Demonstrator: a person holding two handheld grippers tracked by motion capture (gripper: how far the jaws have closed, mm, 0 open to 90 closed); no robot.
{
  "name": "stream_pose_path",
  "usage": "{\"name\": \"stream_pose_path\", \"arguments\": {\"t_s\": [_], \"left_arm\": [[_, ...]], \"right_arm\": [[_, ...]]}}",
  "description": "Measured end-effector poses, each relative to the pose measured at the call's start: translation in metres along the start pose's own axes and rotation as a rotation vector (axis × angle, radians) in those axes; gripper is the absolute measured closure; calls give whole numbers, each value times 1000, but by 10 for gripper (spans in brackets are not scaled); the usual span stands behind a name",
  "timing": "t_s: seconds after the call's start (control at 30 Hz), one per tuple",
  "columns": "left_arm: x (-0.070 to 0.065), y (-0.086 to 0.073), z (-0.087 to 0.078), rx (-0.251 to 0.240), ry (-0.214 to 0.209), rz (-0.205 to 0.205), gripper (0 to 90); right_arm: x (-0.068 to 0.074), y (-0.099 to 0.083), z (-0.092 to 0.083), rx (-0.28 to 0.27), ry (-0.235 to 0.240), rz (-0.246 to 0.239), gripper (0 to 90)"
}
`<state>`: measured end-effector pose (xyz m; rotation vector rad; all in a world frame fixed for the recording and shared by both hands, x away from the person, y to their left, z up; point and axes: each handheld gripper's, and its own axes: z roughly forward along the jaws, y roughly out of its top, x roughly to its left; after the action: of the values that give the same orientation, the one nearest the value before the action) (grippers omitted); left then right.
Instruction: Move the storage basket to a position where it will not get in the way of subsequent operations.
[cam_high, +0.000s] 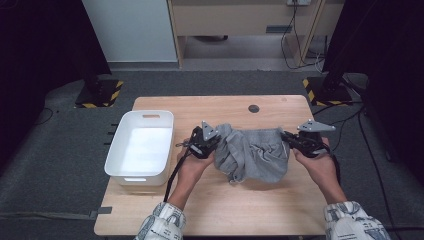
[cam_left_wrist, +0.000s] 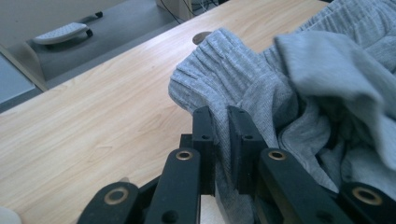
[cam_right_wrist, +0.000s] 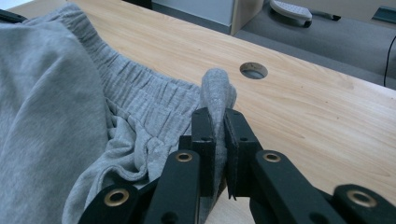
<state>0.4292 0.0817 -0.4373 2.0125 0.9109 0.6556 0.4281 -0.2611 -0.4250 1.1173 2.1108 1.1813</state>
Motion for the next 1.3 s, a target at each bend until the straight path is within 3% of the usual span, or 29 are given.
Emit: {"name": "stream_pose_path", "arguments": {"t_s": [0.63, 1.3], "left_arm": [[7, 16, -20, -29, 17, 37, 822], [18, 45, -56, -91, 39, 77, 821]], "right_arm": [[2, 20, -16, -43, 4, -18, 842], [9, 56, -44, -112, 16, -57, 843]]}}
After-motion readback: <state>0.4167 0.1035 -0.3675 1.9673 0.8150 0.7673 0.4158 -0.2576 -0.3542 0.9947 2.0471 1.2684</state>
